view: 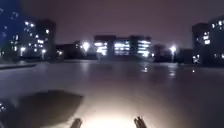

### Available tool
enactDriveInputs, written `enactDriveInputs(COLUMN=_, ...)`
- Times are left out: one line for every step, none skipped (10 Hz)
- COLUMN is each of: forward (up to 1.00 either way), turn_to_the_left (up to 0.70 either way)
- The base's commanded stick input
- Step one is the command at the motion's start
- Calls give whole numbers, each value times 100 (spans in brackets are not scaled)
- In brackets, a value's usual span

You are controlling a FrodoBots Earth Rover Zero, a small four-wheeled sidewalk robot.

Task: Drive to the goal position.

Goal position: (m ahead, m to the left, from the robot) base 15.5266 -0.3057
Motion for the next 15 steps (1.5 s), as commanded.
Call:
enactDriveInputs(forward=100, turn_to_the_left=-40)
enactDriveInputs(forward=100, turn_to_the_left=-40)
enactDriveInputs(forward=100, turn_to_the_left=-16)
enactDriveInputs(forward=100, turn_to_the_left=0)
enactDriveInputs(forward=100, turn_to_the_left=0)
enactDriveInputs(forward=100, turn_to_the_left=0)
enactDriveInputs(forward=100, turn_to_the_left=0)
enactDriveInputs(forward=100, turn_to_the_left=0)
enactDriveInputs(forward=100, turn_to_the_left=0)
enactDriveInputs(forward=100, turn_to_the_left=0)
enactDriveInputs(forward=100, turn_to_the_left=0)
enactDriveInputs(forward=100, turn_to_the_left=0)
enactDriveInputs(forward=100, turn_to_the_left=0)
enactDriveInputs(forward=100, turn_to_the_left=0)
enactDriveInputs(forward=100, turn_to_the_left=0)
